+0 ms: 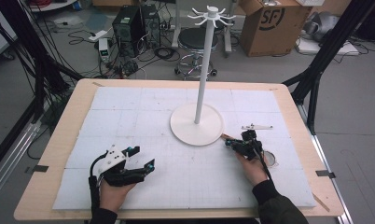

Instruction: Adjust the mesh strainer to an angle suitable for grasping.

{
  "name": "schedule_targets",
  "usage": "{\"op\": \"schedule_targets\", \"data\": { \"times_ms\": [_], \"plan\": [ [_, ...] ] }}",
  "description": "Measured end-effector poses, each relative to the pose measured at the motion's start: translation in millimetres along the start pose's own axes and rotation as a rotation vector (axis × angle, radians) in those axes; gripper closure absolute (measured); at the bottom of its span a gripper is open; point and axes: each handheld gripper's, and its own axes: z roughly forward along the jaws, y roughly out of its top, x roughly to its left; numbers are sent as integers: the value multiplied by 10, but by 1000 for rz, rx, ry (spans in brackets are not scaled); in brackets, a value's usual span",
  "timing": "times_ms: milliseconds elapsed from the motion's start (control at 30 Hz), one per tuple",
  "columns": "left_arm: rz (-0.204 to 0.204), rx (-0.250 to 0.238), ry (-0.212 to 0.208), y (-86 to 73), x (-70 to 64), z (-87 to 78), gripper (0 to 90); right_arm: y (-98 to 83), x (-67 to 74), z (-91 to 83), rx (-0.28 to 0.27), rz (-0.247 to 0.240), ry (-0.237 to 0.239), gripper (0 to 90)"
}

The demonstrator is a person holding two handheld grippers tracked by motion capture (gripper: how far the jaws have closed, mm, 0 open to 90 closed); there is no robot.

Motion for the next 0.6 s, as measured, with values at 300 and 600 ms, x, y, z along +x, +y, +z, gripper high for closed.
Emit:
{"op": "schedule_targets", "data": {
  "times_ms": [300,600],
  "plan": [
    [-1,-2,-1,-1,4,-5,231,96,-100,52,-5,46,-75,900],
    [-11,-8,-13,-7,18,1,232,114,-102,-84,-61,76,-25,870]
  ]
}}
